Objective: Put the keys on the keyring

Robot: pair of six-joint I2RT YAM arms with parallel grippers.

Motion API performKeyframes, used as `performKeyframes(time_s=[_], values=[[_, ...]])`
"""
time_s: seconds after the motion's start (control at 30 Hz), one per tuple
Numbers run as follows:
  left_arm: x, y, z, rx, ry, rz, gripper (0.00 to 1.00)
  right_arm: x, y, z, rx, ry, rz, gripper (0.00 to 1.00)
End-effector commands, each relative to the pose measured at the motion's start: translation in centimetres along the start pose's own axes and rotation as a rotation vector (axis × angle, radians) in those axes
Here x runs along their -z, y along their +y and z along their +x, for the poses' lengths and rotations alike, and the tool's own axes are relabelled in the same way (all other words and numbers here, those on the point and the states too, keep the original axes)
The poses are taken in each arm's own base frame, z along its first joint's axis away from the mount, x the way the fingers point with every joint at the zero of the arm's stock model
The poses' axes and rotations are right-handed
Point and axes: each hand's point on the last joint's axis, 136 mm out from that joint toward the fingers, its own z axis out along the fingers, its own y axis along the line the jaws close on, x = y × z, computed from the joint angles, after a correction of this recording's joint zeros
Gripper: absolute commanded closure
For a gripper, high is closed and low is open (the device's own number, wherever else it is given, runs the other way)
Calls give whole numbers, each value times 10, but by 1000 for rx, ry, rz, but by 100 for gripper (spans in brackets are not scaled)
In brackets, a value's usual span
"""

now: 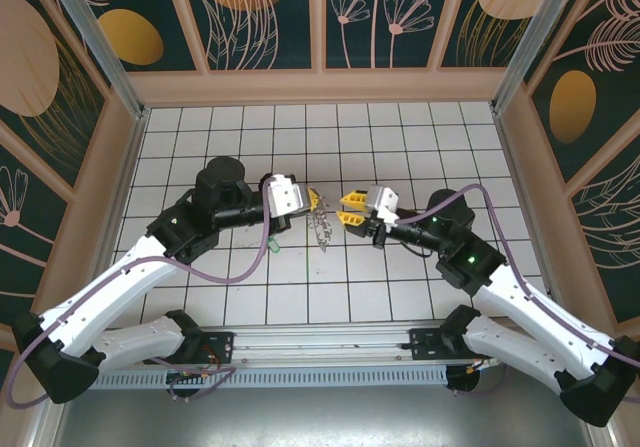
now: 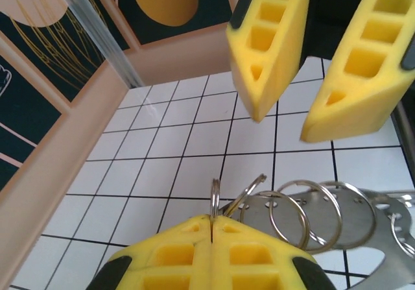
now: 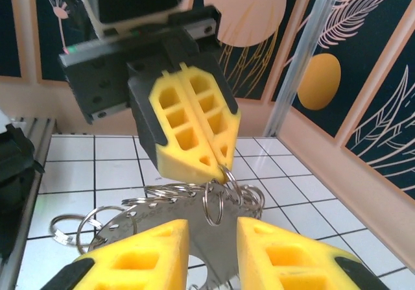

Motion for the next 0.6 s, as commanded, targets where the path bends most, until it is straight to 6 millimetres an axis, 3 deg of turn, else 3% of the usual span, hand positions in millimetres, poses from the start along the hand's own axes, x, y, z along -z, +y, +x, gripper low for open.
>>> performKeyframes(time_s=[0.0,0.57], values=[[7,3,-14,-95,3,-40,100,-3,-9,-6,65,20,48,76],[-2,-2,-10,-126,45,-28,100,2,-10,-13,128,62,48,77]])
